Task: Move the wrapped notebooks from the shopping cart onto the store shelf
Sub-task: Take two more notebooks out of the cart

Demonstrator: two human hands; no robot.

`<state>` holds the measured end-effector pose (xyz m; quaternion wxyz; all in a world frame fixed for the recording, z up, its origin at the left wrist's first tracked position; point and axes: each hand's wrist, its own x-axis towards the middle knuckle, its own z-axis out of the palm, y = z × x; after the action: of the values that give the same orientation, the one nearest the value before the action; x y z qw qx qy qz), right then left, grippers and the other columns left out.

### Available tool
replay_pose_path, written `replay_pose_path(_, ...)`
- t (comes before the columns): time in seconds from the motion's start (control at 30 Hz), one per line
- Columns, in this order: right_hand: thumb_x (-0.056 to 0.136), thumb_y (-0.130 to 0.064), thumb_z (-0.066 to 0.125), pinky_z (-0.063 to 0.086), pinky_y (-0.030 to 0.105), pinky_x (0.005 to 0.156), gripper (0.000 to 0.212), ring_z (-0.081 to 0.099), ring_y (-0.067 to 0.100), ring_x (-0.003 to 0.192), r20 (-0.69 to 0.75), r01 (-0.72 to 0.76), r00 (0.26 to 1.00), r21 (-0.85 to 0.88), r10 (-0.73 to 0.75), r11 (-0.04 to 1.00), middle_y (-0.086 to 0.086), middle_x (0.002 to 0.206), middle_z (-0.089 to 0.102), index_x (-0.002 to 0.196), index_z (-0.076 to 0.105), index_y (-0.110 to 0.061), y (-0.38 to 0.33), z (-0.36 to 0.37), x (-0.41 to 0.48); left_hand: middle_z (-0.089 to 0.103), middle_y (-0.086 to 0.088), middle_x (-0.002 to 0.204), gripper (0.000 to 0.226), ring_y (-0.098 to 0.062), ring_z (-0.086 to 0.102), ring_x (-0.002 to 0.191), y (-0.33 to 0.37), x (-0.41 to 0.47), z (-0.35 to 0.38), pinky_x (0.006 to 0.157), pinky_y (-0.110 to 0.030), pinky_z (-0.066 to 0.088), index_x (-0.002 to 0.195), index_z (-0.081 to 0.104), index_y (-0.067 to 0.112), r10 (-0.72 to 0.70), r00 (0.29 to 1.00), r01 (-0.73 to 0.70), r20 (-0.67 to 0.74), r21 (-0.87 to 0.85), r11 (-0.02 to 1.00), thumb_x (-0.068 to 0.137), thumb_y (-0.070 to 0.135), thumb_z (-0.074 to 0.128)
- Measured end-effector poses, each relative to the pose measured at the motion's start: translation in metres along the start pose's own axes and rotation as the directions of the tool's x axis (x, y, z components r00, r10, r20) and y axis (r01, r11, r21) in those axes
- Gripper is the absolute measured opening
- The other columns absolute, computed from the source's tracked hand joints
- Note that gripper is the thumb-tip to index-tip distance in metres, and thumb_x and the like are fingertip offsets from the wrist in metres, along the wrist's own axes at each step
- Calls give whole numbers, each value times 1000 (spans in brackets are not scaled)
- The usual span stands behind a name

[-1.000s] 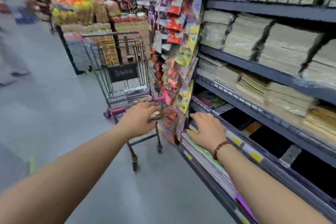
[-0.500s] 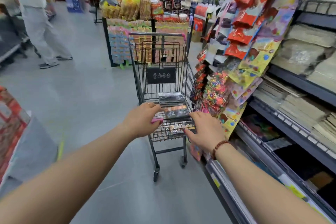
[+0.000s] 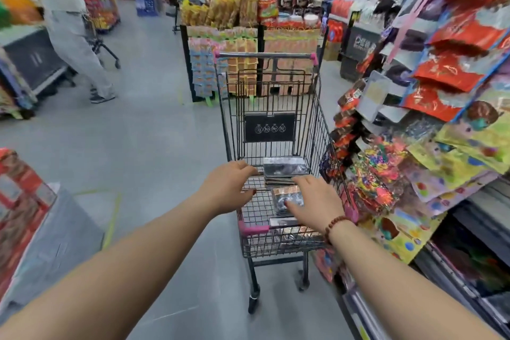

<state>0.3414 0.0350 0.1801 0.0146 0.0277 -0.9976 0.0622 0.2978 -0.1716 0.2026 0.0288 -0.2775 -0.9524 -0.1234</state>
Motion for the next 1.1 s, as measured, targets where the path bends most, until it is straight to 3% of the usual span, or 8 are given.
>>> replay_pose_path(0.17, 89, -49, 49, 36, 35, 103, 60, 42, 20, 125, 32, -31, 999, -13, 32, 999, 0, 138, 46, 140, 36, -20, -10, 15, 54, 56, -4, 125, 45, -25, 51, 116, -47, 43, 10, 94, -39, 46, 127, 52, 18, 52, 998, -52, 44, 5, 999, 86, 35, 56)
replay_pose_path(0.33, 89, -50, 48, 36, 35, 103, 61, 42, 18, 125, 55, -154, 986, -12, 155, 988, -1, 138, 46, 141, 35, -22, -33, 38, 108, 58, -5, 118, 44, -25, 52, 110, -109, 88, 18, 88, -37, 47, 126, 52, 16, 154, 985, -154, 81, -8, 988, 86, 35, 55)
replay_pose_path(0.6, 88, -49, 49, 40, 40, 103, 52, 41, 25, 126, 123, -359, 926, -3, 357, 933, 3, 134, 49, 131, 44, -20, -60, 66, 163, 56, -4, 125, 48, -24, 50, 116, -187, 152, 25, 91, -37, 47, 133, 47, 19, 312, 935, -306, 168, -60, 950, 87, 31, 54)
replay_pose_path(0.83, 86, -48, 51, 42, 39, 98, 53, 46, 25, 120, 185, -507, 847, 4, 498, 862, 2, 132, 50, 132, 42, -22, -39, 87, 175, 53, -6, 129, 51, -25, 47, 121, -182, 209, 58, 97, -38, 44, 136, 44, 18, 403, 875, -380, 270, -135, 915, 89, 35, 53)
replay_pose_path(0.93, 86, -49, 50, 44, 39, 97, 53, 46, 25, 120, 214, -573, 803, 17, 557, 820, 3, 133, 50, 132, 44, -22, -17, 101, 178, 54, -6, 125, 52, -26, 49, 118, -170, 234, 73, 93, -42, 47, 135, 44, 19, 435, 848, -412, 304, -141, 900, 87, 36, 53)
replay_pose_path(1.1, 87, -49, 49, 38, 40, 104, 60, 41, 25, 127, 207, -668, 739, 93, 641, 739, 3, 138, 46, 139, 37, -21, 18, 118, 184, 56, -2, 114, 42, -21, 52, 106, -138, 275, 92, 86, -37, 49, 126, 50, 22, 479, 797, -470, 369, -120, 875, 86, 31, 53)
